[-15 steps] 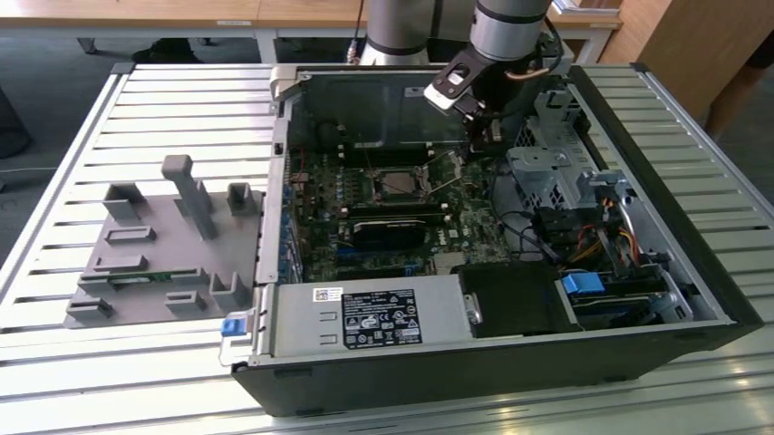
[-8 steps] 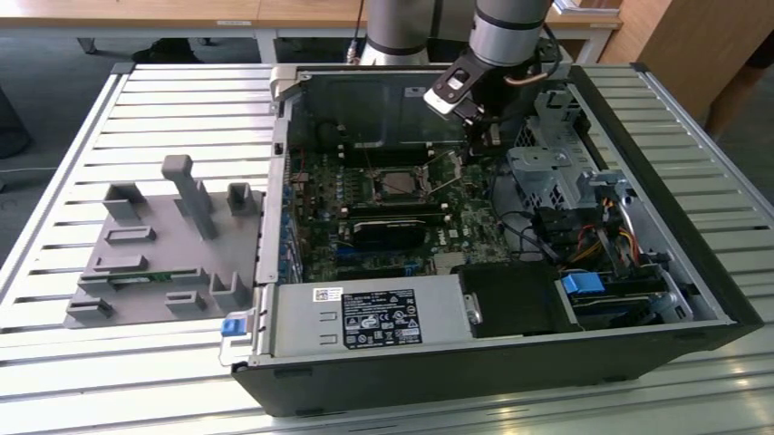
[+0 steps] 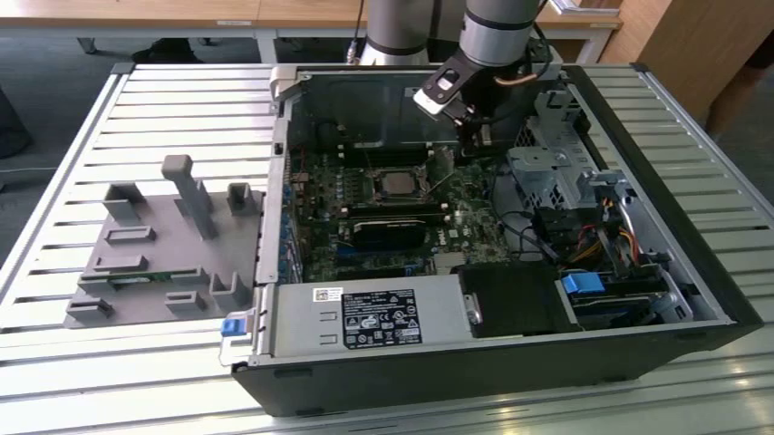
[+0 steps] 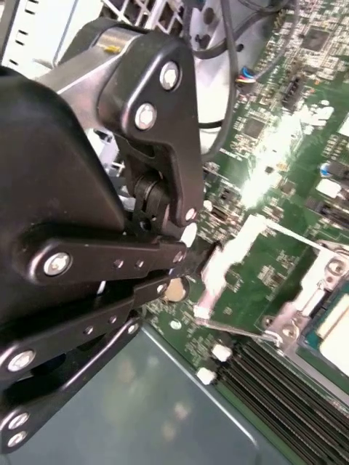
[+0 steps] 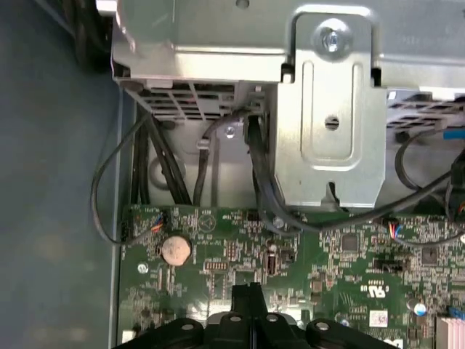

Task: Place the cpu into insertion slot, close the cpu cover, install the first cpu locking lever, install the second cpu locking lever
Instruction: 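Close the cpu cover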

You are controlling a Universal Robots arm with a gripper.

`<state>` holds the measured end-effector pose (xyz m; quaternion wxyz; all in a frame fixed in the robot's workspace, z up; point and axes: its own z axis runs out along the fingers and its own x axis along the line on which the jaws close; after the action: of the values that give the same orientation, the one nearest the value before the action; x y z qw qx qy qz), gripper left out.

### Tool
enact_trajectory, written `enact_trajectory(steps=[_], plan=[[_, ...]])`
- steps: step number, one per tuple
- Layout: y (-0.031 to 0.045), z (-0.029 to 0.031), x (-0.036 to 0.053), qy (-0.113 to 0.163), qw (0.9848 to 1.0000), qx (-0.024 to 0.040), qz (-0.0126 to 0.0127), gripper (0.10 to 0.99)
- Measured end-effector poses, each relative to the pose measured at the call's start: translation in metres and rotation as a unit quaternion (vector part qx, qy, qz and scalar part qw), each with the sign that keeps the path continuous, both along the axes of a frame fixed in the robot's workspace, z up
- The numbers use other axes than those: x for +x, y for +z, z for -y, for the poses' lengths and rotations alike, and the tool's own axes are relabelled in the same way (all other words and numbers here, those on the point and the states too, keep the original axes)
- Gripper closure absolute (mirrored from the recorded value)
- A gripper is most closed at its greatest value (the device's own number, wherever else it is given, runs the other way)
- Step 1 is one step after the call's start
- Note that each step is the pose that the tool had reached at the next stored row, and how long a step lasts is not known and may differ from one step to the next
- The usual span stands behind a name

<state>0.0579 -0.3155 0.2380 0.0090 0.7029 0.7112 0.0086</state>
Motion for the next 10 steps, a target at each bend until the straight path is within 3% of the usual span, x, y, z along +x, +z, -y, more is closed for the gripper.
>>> enact_trajectory(steps=[10], plan=[[-0.0001,0.0,-0.0256,0.0,1.0,-0.0001,0.0,0.98]])
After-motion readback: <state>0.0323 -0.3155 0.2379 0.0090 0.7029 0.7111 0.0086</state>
